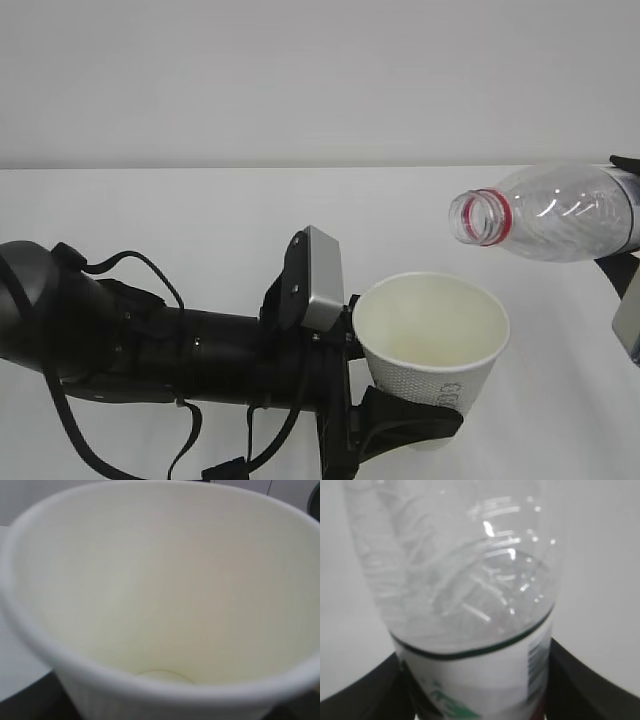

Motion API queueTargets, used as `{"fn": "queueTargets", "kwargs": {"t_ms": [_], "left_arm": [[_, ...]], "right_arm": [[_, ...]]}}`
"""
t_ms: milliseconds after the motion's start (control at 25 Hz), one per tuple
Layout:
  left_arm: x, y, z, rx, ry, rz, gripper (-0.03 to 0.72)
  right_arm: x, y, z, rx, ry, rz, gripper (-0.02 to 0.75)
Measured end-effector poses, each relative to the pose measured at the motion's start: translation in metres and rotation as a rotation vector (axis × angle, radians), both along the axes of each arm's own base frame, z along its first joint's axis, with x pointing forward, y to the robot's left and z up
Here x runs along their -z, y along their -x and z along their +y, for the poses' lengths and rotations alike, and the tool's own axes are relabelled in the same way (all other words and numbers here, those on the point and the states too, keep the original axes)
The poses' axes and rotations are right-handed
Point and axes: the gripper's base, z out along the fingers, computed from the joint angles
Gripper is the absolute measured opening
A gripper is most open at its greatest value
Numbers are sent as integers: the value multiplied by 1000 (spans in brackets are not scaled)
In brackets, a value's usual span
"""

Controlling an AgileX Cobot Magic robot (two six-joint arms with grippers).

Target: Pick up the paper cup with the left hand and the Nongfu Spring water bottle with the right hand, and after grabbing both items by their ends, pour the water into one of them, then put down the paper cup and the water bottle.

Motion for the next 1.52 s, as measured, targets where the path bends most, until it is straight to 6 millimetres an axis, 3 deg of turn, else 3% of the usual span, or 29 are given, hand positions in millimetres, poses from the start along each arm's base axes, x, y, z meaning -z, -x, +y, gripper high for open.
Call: {"fn": "queueTargets", "kwargs": {"t_ms": [1520], "left_arm": [[1, 3, 0, 32, -10, 28, 538]], "right_arm": [[-3, -1, -1, -11, 104, -66, 489]]}}
